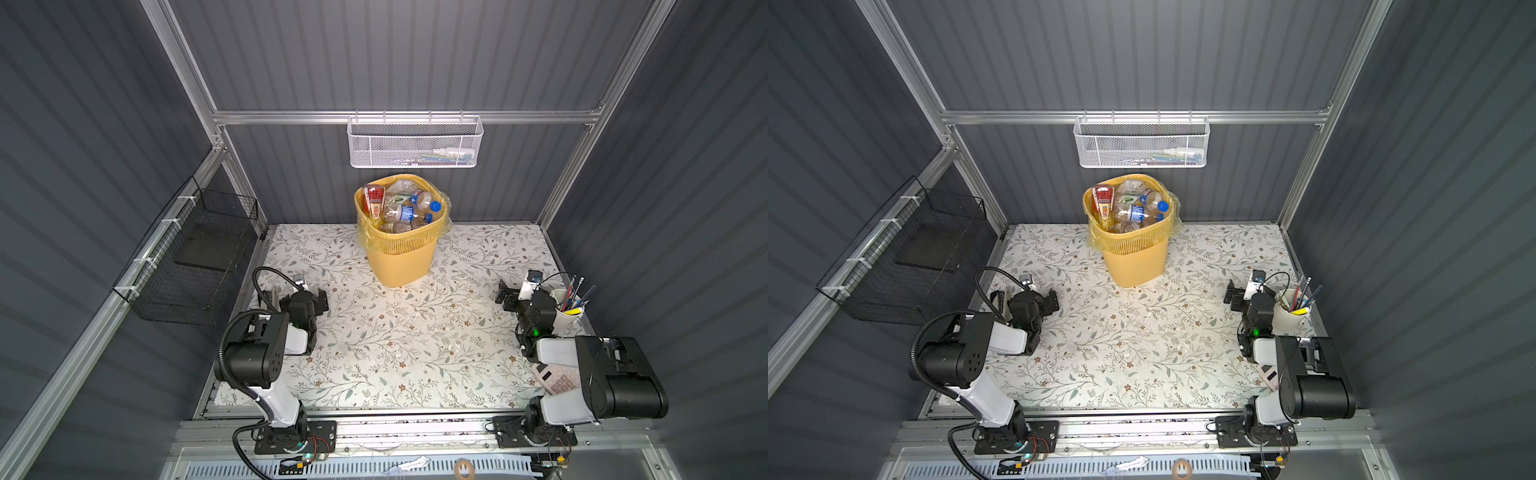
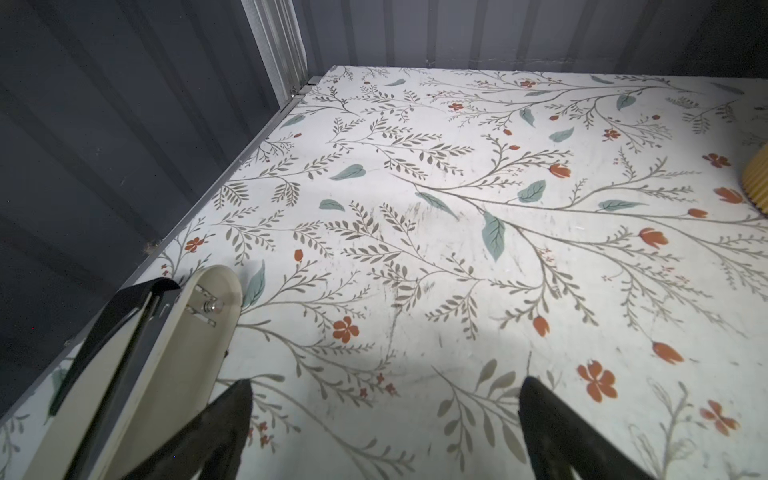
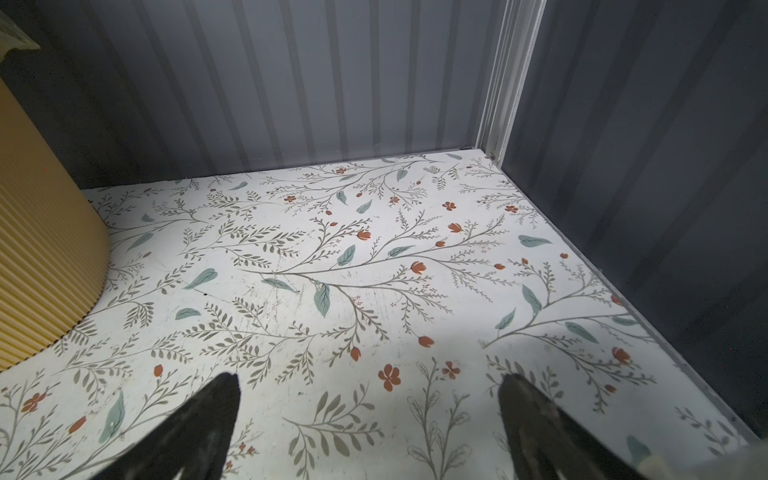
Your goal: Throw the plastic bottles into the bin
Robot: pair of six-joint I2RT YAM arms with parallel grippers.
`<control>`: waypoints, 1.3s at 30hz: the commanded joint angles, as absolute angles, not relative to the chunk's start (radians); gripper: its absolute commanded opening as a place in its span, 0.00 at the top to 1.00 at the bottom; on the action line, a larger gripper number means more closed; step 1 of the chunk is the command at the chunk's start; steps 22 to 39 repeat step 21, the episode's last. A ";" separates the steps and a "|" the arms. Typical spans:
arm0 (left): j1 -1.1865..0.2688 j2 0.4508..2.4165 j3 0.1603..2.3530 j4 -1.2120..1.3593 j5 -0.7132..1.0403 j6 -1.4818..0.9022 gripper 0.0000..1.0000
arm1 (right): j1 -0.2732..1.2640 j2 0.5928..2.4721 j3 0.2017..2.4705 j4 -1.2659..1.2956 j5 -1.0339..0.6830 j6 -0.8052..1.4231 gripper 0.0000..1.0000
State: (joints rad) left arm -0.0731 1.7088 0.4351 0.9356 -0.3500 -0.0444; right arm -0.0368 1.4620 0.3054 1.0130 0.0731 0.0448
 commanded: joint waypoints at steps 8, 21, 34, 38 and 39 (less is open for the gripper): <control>-0.080 1.715 0.451 0.947 -0.340 -0.036 0.00 | -0.041 1.462 0.318 0.999 0.067 0.053 0.01; -0.080 1.715 0.450 0.944 -0.341 -0.034 0.00 | -0.040 1.463 0.317 1.000 0.066 0.053 0.01; -0.080 1.715 0.450 0.944 -0.341 -0.034 0.00 | -0.040 1.463 0.317 1.000 0.066 0.053 0.01; -0.080 1.715 0.450 0.944 -0.341 -0.034 0.00 | -0.040 1.463 0.317 1.000 0.066 0.053 0.01; -0.080 1.715 0.450 0.944 -0.341 -0.034 0.00 | -0.040 1.463 0.317 1.000 0.066 0.053 0.01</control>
